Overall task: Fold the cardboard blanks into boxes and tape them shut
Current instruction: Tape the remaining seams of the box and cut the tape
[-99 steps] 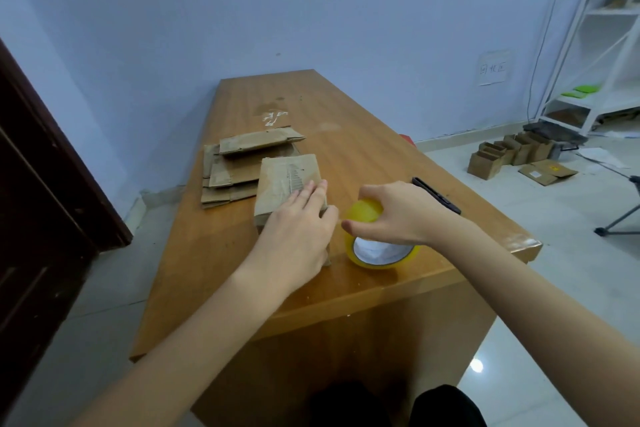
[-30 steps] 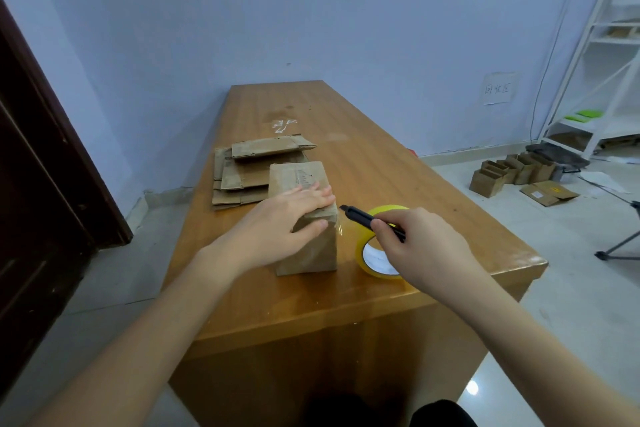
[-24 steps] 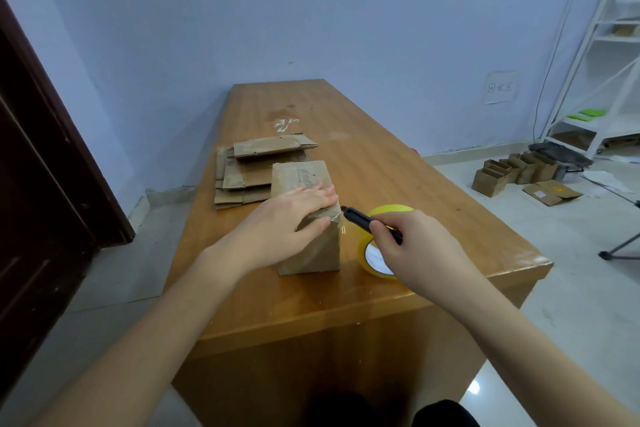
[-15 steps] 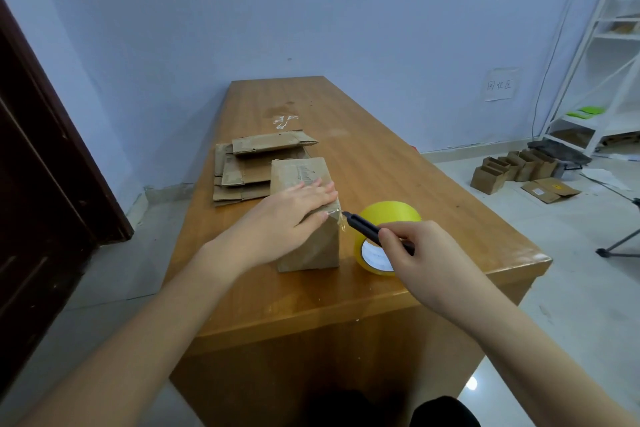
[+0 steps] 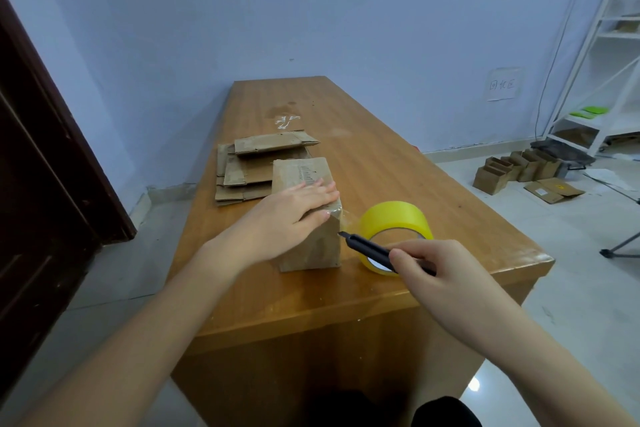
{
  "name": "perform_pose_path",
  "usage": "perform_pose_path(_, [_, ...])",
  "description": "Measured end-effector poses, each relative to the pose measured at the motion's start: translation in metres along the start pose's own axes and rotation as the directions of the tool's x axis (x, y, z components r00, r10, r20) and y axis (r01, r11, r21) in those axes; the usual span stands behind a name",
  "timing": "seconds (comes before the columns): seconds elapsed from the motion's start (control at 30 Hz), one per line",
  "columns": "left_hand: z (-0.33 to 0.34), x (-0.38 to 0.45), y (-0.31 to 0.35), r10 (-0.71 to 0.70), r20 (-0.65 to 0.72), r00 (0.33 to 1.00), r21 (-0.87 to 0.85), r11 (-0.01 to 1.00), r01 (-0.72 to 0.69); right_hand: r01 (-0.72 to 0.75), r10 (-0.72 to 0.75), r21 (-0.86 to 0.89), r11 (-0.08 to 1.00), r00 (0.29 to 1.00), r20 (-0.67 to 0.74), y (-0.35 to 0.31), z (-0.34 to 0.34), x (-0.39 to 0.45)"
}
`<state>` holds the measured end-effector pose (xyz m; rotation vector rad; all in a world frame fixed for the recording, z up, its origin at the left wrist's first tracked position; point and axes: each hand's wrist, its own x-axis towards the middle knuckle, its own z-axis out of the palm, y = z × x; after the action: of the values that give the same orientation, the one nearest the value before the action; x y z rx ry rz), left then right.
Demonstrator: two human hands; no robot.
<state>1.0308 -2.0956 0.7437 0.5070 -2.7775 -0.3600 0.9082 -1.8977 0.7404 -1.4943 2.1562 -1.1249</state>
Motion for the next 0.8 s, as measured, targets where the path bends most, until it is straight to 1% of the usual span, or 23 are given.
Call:
perform_pose_path(0.07, [0.0, 0.0, 0.0, -0.003, -0.003, 1.0, -0.002, 1.0, 0.003, -0.037, 0.042, 0.128, 0.991, 0.998, -0.039, -0.001, -0.009, -0.002])
perform_pose_path(0.13, [0.0, 0.0, 0.001, 0.002, -0.01, 1.0, -0.007, 1.0, -0.002, -0.042, 0.081, 0.248, 0.968, 0.986, -0.148, 0.002, -0.02, 0.003])
perform_pose_path(0.17, [0.0, 0.0, 0.001, 0.003, -0.013, 1.0, -0.01, 1.0, -0.004, -0.04, 0.1, 0.282, 0.958, 0.974, -0.202, 0.007, -0.025, 0.006])
perform_pose_path(0.23, [0.0, -0.001, 0.002, 0.004, -0.016, 1.0, -0.013, 1.0, -0.004, -0.055, 0.136, 0.29, 0.955, 0.954, -0.268, 0.02, -0.033, 0.018])
perform_pose_path(0.3, [0.0, -0.001, 0.002, 0.003, -0.017, 1.0, -0.02, 1.0, -0.003, -0.113, 0.202, 0.306, 0.945, 0.939, -0.278, 0.04, -0.039, 0.035])
perform_pose_path(0.4, [0.0, -0.001, 0.004, 0.006, -0.02, 1.0, -0.018, 1.0, -0.007, -0.218, 0.339, 0.417, 0.882, 0.91, -0.24, 0.076, -0.041, 0.06])
perform_pose_path(0.43, [0.0, -0.001, 0.004, 0.008, -0.019, 1.0, -0.013, 1.0, -0.008, -0.248, 0.363, 0.4, 0.882, 0.9, -0.241, 0.087, -0.04, 0.067])
perform_pose_path(0.47, [0.0, -0.001, 0.004, 0.008, -0.018, 1.0, -0.011, 1.0, -0.008, -0.272, 0.368, 0.345, 0.898, 0.895, -0.252, 0.099, -0.039, 0.073])
perform_pose_path(0.53, [-0.001, -0.001, 0.004, 0.008, -0.021, 1.0, -0.011, 1.0, -0.008, -0.303, 0.347, 0.189, 0.934, 0.893, -0.286, 0.117, -0.034, 0.082])
perform_pose_path(0.6, [-0.001, 0.0, 0.003, 0.009, -0.025, 1.0, -0.016, 1.0, -0.01, -0.348, 0.348, 0.056, 0.936, 0.886, -0.307, 0.131, -0.03, 0.09])
perform_pose_path(0.7, [0.0, 0.0, 0.003, 0.009, -0.026, 1.0, -0.021, 1.0, -0.009, -0.419, 0.343, -0.156, 0.894, 0.867, -0.363, 0.142, -0.025, 0.101])
perform_pose_path(0.8, [-0.001, 0.001, 0.003, 0.003, -0.032, 0.999, -0.028, 1.0, -0.004, -0.451, 0.293, -0.339, 0.825, 0.856, -0.426, 0.149, -0.019, 0.108])
